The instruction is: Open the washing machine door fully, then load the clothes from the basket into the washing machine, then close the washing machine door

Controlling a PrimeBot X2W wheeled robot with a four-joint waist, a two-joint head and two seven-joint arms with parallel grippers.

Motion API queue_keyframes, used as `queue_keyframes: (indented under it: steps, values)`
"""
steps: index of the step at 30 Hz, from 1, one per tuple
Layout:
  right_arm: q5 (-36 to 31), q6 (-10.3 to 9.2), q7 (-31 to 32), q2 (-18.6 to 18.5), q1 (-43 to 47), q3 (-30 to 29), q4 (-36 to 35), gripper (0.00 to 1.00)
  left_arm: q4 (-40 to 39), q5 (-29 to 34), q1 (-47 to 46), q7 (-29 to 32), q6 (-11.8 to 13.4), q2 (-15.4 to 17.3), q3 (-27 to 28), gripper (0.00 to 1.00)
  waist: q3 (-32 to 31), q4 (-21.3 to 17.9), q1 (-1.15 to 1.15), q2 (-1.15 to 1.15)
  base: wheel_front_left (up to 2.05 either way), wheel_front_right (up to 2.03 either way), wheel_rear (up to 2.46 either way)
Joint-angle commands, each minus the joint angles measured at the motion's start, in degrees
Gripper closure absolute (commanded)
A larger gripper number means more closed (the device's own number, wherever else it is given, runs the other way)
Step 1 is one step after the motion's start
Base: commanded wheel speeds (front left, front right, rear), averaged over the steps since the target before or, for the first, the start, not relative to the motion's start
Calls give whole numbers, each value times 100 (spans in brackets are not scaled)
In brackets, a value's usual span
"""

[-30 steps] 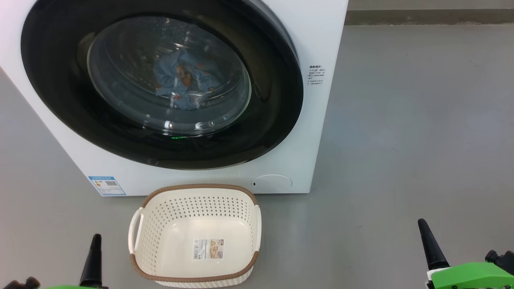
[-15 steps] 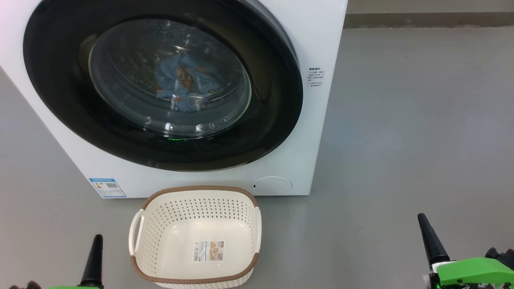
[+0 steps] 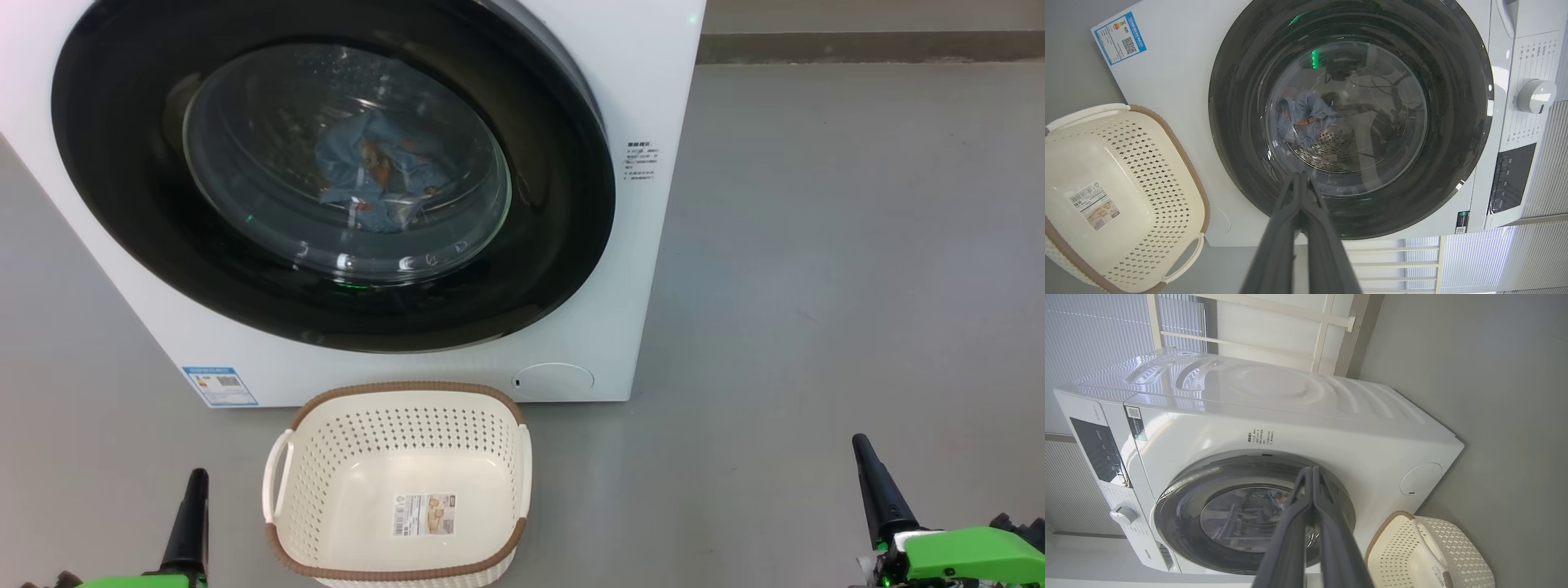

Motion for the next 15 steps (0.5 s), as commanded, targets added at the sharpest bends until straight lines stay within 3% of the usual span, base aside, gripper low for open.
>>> queue_keyframes:
  steps: [1, 15]
  values:
    - [210, -5, 62, -29, -314, 99, -169, 100, -106, -140, -276, 47, -16, 37, 208, 100, -5, 0, 0, 0, 0, 0, 0]
    - [912, -6, 287, 45, -372, 16, -182, 100, -101, -811, -349, 265, -19, -83, 359, 100, -52, -1, 0, 0, 0, 0, 0]
